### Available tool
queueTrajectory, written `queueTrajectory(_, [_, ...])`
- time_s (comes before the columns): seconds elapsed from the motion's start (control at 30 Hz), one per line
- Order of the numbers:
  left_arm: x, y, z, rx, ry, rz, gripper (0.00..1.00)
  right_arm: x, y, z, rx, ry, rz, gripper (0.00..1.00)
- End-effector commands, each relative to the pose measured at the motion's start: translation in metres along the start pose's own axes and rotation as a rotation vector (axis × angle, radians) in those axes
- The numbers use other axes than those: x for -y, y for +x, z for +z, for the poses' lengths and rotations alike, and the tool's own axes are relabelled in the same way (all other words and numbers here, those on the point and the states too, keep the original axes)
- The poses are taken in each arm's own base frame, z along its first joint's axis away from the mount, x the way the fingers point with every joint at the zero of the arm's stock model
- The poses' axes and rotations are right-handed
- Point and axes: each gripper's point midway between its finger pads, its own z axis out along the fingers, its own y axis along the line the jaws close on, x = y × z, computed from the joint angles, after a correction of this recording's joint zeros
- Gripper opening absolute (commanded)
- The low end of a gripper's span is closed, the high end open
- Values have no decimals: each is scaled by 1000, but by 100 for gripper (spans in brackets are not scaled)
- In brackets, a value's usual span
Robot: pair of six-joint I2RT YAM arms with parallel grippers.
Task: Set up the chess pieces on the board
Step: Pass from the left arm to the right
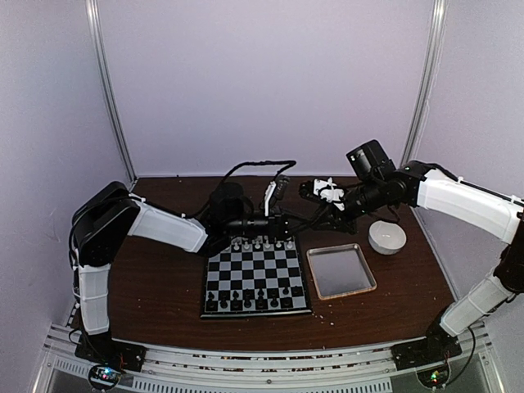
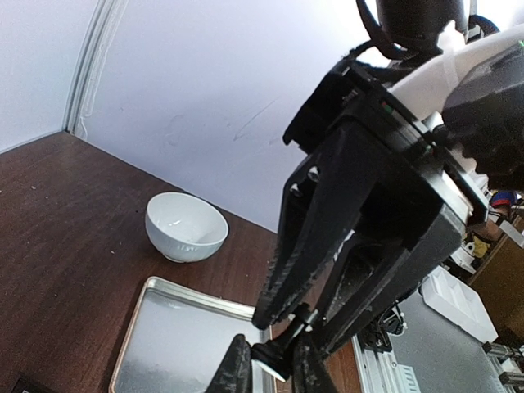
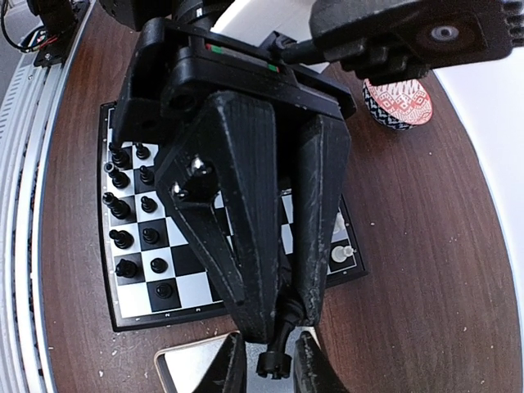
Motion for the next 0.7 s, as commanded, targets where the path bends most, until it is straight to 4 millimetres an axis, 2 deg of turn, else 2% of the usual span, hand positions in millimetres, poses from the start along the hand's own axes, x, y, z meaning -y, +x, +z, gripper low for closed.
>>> queueTrajectory(0.0, [0, -4, 0, 20, 24, 19, 10, 8, -15, -9, 30, 36, 0, 20])
queueTrajectory(0.13, [-1, -4, 0, 19, 24, 19, 10, 7, -14, -8, 30, 33, 5, 13])
queueTrajectory(0.33, [-3, -1, 1, 7, 17, 17, 10, 8, -21, -14, 52, 33, 15, 8])
queueTrajectory(0.47, [-5, 0, -1, 9, 7, 11, 19, 9, -22, -17, 52, 34, 20, 7])
queueTrajectory(0.53, [-8, -1, -4, 16, -3, 5, 31, 12, -21, -17, 50, 40, 30, 7])
queueTrajectory(0.6, [-8, -5, -11, 32, -5, 2, 51, 13, -19, -19, 41, 43, 42, 7])
queueTrajectory(0.63, [-8, -9, -16, 42, -6, -1, 68, 13, -16, -19, 28, 40, 44, 7])
queueTrajectory(0.67, [-8, -12, -22, 52, -11, -1, 94, 12, -13, -18, 12, 37, 42, 7])
